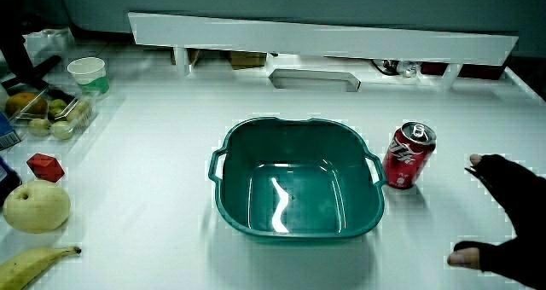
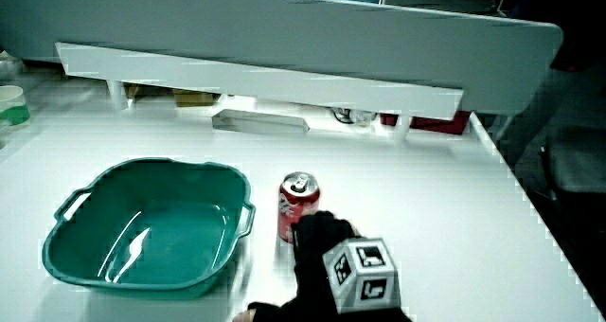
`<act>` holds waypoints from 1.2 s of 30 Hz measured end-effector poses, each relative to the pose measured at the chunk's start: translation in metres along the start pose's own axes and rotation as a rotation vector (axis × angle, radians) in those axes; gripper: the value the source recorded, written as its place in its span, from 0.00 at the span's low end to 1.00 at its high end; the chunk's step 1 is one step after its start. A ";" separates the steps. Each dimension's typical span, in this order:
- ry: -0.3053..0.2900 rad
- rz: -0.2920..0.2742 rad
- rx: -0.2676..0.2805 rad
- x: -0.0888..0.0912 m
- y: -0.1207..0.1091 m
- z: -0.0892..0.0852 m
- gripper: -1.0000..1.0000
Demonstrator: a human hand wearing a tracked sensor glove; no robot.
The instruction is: Pick cola from desk
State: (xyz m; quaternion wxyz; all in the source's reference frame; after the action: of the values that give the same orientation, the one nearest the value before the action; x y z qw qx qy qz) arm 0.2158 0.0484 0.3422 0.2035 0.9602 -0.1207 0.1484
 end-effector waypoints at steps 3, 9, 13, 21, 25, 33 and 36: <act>0.058 -0.033 -0.024 0.009 0.016 0.006 0.50; 0.027 -0.069 -0.056 0.004 0.044 0.022 0.50; -0.006 -0.087 -0.074 0.000 0.063 0.025 0.50; -0.280 -0.136 0.011 -0.010 0.098 0.036 0.50; -0.268 -0.144 -0.013 -0.017 0.112 0.042 0.50; -0.304 -0.157 -0.094 -0.024 0.143 0.046 0.50; -0.305 -0.150 -0.119 -0.028 0.150 0.049 0.50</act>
State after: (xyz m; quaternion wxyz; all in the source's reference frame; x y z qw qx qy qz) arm 0.1578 -0.1007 0.3432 0.2499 0.9641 -0.0868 -0.0220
